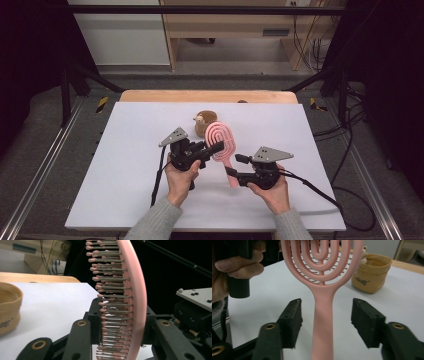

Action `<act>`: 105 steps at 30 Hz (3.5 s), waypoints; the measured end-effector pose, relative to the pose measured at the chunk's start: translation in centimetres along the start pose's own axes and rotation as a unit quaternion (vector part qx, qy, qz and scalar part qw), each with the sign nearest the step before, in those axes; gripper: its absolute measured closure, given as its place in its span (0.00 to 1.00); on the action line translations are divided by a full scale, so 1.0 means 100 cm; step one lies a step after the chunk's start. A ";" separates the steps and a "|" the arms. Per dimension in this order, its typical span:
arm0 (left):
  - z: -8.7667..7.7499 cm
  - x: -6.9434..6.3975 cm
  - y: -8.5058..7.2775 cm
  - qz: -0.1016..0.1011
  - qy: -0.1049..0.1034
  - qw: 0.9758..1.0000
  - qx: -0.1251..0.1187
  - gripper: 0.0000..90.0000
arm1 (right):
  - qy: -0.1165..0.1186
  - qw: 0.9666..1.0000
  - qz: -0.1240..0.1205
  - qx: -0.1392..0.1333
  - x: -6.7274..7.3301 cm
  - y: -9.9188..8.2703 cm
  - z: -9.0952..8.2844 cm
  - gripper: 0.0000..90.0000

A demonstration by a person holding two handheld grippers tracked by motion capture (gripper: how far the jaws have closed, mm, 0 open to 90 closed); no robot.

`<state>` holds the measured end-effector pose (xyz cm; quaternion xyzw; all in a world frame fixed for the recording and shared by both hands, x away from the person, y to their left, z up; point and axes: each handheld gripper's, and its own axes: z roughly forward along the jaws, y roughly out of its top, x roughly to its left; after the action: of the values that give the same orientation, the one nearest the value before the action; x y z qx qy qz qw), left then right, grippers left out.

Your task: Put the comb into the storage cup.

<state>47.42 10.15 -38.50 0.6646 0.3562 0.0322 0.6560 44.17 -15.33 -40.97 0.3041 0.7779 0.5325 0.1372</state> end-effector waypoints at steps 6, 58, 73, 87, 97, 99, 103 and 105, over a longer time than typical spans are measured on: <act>-0.006 0.004 0.006 0.009 0.018 1.000 -0.001 0.70 | -0.008 1.000 -0.004 -0.007 -0.003 0.000 -0.001 0.25; -0.055 0.020 0.056 0.053 0.084 0.995 -0.026 0.70 | -0.049 0.997 0.046 0.035 -0.056 -0.036 -0.025 0.00; -0.060 0.024 0.069 0.055 0.089 0.994 -0.033 0.70 | -0.059 0.996 0.052 0.038 -0.070 -0.044 -0.037 0.00; -0.055 0.023 0.084 0.062 0.091 0.993 -0.036 0.70 | -0.064 0.996 0.055 0.037 -0.077 -0.048 -0.043 0.00; -0.046 0.022 0.098 0.069 0.097 0.992 -0.036 0.70 | -0.063 0.996 0.054 0.037 -0.078 -0.048 -0.044 0.00; -0.045 0.023 0.101 0.069 0.099 0.992 -0.036 0.70 | -0.063 0.996 0.054 0.037 -0.078 -0.049 -0.044 0.00; -0.042 0.024 0.105 0.067 0.100 0.992 -0.037 0.70 | -0.064 0.996 0.054 0.035 -0.078 -0.048 -0.045 0.00; -0.041 0.025 0.107 0.065 0.101 0.992 -0.039 0.70 | -0.063 0.996 0.052 0.035 -0.078 -0.049 -0.045 0.00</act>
<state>51.79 16.17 -29.40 0.6539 0.3751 0.1558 0.6383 46.25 -24.67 -44.50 0.3817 0.7691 0.4908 0.1477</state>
